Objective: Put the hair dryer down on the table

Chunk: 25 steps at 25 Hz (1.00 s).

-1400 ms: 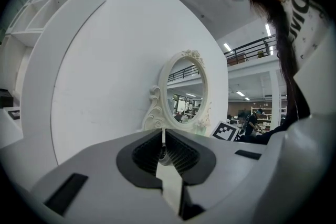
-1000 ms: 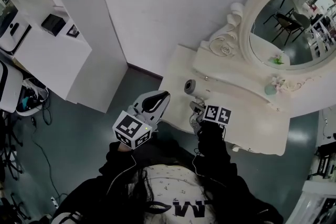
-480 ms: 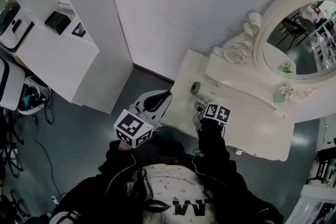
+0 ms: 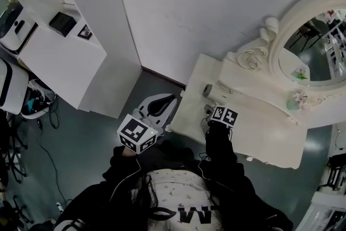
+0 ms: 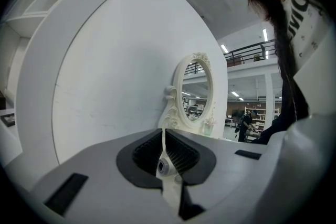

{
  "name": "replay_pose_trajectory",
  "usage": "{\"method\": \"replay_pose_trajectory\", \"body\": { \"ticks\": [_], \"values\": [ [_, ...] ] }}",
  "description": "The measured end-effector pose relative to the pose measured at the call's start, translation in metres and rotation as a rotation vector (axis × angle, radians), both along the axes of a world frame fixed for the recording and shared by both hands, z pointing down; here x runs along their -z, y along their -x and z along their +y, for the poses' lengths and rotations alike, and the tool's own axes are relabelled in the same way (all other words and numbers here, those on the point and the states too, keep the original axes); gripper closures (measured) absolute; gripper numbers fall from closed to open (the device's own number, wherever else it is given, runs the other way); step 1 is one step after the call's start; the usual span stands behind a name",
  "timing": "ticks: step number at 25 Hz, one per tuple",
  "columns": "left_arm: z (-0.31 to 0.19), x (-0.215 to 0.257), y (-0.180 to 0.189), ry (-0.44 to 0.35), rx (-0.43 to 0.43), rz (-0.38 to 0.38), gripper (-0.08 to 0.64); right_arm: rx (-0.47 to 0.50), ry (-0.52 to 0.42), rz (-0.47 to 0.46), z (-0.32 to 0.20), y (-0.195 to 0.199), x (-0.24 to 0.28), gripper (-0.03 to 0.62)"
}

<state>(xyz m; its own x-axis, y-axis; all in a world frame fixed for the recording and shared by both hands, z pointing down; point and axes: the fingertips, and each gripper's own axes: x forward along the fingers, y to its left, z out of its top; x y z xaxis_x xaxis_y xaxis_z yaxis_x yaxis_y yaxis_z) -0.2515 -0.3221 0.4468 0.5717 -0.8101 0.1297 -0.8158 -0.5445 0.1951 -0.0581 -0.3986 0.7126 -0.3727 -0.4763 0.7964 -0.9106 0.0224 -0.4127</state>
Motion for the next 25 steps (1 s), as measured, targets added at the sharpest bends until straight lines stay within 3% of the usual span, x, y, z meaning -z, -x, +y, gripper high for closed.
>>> {"method": "replay_pose_trajectory", "body": {
  "ticks": [6, 11, 15, 19, 25],
  "values": [
    [-0.002, 0.000, 0.002, 0.002, -0.005, 0.002, 0.558, -0.018, -0.049, 0.018, 0.000, 0.001, 0.002, 0.364],
    [0.002, 0.003, -0.005, -0.010, -0.028, 0.000, 0.560, 0.060, -0.122, 0.079, 0.005, 0.007, 0.002, 0.351],
    [0.004, 0.006, -0.009, -0.018, -0.043, -0.003, 0.560, 0.057, -0.137, 0.048, 0.007, 0.008, 0.009, 0.327],
    [0.005, 0.007, -0.013, -0.024, -0.063, 0.001, 0.560, 0.072, -0.228, 0.077, 0.006, 0.005, 0.042, 0.327],
    [0.003, 0.005, -0.030, -0.023, -0.126, 0.012, 0.558, 0.069, -0.357, -0.001, 0.021, 0.008, 0.095, 0.327]
  ]
}}
